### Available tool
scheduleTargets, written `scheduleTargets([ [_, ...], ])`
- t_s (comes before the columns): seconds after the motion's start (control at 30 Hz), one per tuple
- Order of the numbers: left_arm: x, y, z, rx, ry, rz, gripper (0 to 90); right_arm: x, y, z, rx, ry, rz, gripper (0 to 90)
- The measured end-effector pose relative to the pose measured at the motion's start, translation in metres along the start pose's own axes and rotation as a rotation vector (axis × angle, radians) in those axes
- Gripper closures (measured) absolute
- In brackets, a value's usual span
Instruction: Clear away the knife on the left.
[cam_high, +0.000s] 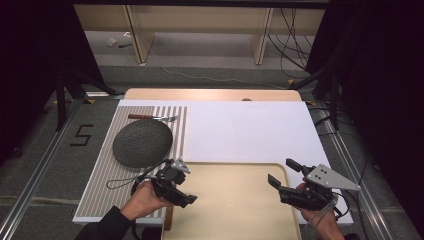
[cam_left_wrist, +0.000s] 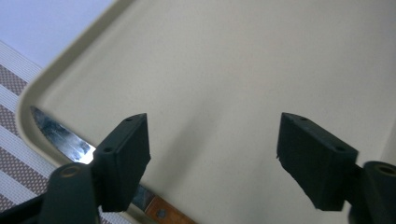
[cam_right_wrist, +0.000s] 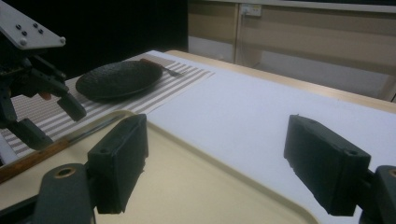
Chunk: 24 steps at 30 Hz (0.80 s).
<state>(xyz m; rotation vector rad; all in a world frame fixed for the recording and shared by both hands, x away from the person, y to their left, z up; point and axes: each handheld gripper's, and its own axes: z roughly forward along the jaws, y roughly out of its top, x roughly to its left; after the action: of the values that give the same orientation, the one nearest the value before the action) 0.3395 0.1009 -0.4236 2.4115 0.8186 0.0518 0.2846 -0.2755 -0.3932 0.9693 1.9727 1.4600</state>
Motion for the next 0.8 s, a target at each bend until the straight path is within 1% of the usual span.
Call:
scheduleTargets([
  [0.07, 0.001, 0.0, -0.002, -0.017, 0.006, 0.002, 20.0, 0.0, 0.0, 0.0, -0.002, 0.001, 0.001, 22.7],
  [0.13, 0.001, 0.0, -0.004, -0.046, 0.018, -0.01, 17.1, 0.0, 0.0, 0.0, -0.003, 0.001, 0.0, 22.7],
  [0.17, 0.001, 0.0, -0.005, -0.064, 0.017, -0.022, 15.3, 0.0, 0.0, 0.0, -0.002, 0.0, -0.001, 22.7],
  [0.2, 0.002, 0.0, -0.008, -0.08, 0.025, -0.013, 15.2, 0.0, 0.0, 0.0, 0.0, 0.001, 0.0, 22.7],
  [0.3, 0.003, 0.0, -0.012, -0.129, 0.028, -0.014, 15.2, 0.0, 0.0, 0.0, -0.002, 0.002, 0.0, 22.7],
  [0.5, 0.004, -0.001, -0.023, -0.259, 0.041, -0.006, 15.2, 0.0, 0.0, 0.0, 0.001, 0.001, 0.0, 22.6],
  [0.57, 0.004, -0.002, -0.027, -0.306, 0.038, -0.007, 15.2, 0.0, 0.0, 0.0, 0.0, 0.001, 0.001, 22.6],
  [0.6, 0.004, -0.002, -0.028, -0.319, 0.04, -0.004, 15.2, 0.0, 0.0, 0.0, 0.0, 0.002, 0.001, 22.6],
  [0.7, 0.006, -0.004, -0.034, -0.392, 0.031, -0.014, 15.2, 0.0, 0.0, 0.0, 0.001, 0.002, 0.001, 22.6],
  [0.73, 0.006, -0.004, -0.034, -0.399, 0.029, -0.013, 15.2, 0.0, 0.0, 0.0, 0.0, 0.002, 0.002, 22.6],
  [0.8, 0.007, -0.006, -0.038, -0.437, 0.026, -0.017, 15.2, 0.0, 0.0, 0.0, 0.001, 0.002, 0.001, 22.6],
])
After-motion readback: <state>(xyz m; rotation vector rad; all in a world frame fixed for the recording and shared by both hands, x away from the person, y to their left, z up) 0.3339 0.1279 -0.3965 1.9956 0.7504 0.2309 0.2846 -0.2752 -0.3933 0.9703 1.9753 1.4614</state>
